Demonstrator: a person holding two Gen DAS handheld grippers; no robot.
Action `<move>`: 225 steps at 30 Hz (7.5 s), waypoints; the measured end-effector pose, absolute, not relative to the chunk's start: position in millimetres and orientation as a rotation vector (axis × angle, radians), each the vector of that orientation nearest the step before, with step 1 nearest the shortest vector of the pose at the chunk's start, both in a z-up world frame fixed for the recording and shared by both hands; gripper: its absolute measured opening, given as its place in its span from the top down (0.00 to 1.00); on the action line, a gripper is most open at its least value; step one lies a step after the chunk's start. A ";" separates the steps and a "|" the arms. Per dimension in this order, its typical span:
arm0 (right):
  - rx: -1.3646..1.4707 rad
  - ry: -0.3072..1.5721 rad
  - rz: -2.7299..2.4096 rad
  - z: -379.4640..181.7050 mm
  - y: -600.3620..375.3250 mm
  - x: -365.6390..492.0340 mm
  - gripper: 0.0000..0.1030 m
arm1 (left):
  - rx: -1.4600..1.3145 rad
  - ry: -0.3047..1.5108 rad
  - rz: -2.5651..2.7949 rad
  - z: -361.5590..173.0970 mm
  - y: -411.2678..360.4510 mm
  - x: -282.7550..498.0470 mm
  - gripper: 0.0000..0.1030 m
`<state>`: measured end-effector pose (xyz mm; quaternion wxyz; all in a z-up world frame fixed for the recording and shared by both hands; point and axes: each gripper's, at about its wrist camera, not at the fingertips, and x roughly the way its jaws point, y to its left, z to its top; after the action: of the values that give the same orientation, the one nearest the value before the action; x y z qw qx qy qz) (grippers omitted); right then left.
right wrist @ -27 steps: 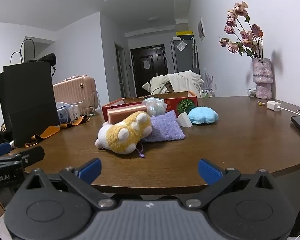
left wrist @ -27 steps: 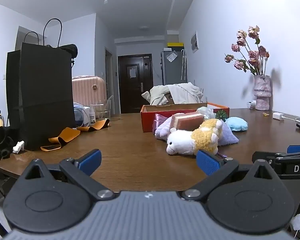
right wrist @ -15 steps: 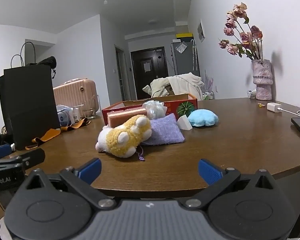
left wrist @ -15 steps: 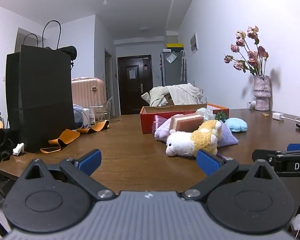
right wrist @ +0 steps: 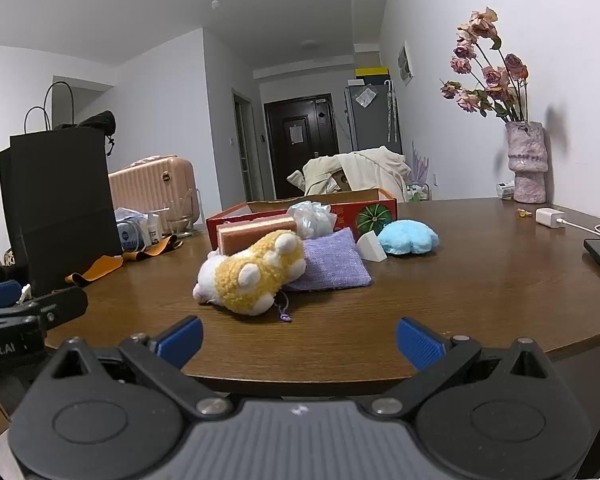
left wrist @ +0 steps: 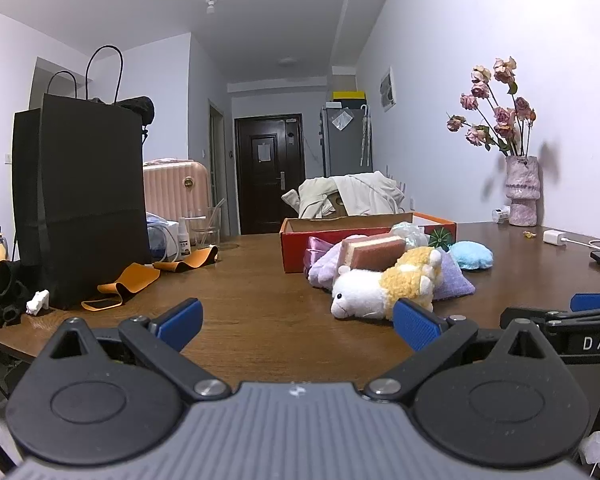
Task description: Organize soft objects
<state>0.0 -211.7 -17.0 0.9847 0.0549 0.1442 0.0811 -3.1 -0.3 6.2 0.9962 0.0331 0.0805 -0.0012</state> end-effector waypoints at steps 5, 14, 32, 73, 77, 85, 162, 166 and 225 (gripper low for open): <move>0.113 0.293 0.162 -17.4 -212.3 0.0 0.00 | 0.065 0.160 -0.004 6.3 -0.7 -4.1 0.00; 0.114 0.292 0.161 -17.3 -213.6 -1.2 0.00 | 0.064 0.159 -0.003 6.7 -1.3 -5.8 0.00; 0.113 0.292 0.158 -17.7 -213.2 -2.0 0.00 | 0.066 0.160 -0.008 8.2 -2.7 -7.1 0.00; 0.109 0.294 0.147 -12.4 -212.7 2.2 0.00 | 0.064 0.158 0.000 17.6 -1.1 -6.1 0.00; 0.114 0.284 0.145 -5.2 -214.7 8.2 0.00 | 0.064 0.160 0.016 23.3 0.5 1.4 0.00; 0.132 0.318 0.149 -2.5 -220.7 29.7 0.00 | 0.071 0.212 0.007 26.7 -4.0 29.5 0.00; 0.606 0.547 0.321 -11.8 -266.7 174.3 0.60 | -0.400 0.653 -0.463 -0.3 9.1 187.2 0.48; 0.590 0.494 0.337 9.6 -270.1 175.8 0.60 | -0.464 0.638 -0.495 15.0 10.8 194.6 0.48; 0.098 0.313 0.229 123.9 -259.7 152.1 0.16 | 0.027 0.307 -0.187 124.3 24.5 147.2 0.02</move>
<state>152.1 -259.7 123.9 0.9801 0.0486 0.1553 0.1137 147.2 24.5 124.3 0.9838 0.0136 0.1526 -0.0928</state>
